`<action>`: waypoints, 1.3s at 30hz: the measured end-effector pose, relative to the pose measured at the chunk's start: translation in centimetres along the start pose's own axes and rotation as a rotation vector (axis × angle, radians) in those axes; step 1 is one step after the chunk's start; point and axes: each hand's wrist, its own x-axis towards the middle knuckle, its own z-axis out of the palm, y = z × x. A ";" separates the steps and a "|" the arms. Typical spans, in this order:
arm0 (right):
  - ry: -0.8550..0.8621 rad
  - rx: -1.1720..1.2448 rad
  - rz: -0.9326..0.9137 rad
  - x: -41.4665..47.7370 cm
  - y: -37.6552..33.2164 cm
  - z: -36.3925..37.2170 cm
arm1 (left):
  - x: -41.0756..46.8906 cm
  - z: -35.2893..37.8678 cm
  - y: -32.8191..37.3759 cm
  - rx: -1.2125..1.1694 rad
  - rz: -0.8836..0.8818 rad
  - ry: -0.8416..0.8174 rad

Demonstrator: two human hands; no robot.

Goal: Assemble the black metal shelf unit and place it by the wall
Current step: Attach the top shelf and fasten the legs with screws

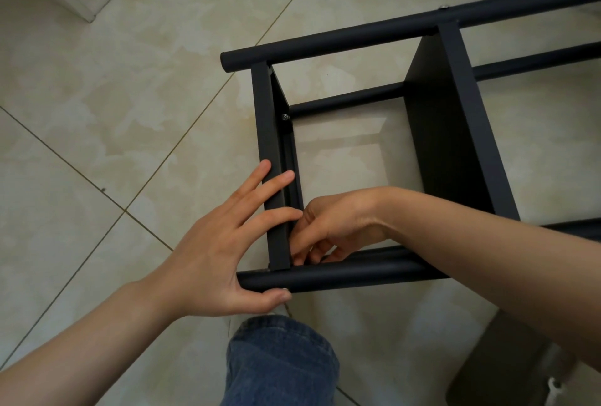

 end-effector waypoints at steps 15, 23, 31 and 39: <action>-0.005 -0.007 0.001 -0.6 -0.2 -0.2 | 0.0 0.0 0.0 -0.002 -0.003 0.005; 0.004 0.000 -0.006 -0.2 -0.1 0.1 | -0.1 0.1 0.0 0.011 0.003 0.004; 0.022 -0.047 0.019 0.0 -0.3 0.2 | -0.1 0.1 0.0 0.002 0.002 0.004; 0.009 -0.031 0.030 0.0 -0.3 0.2 | -0.1 0.1 -0.1 0.004 -0.003 -0.001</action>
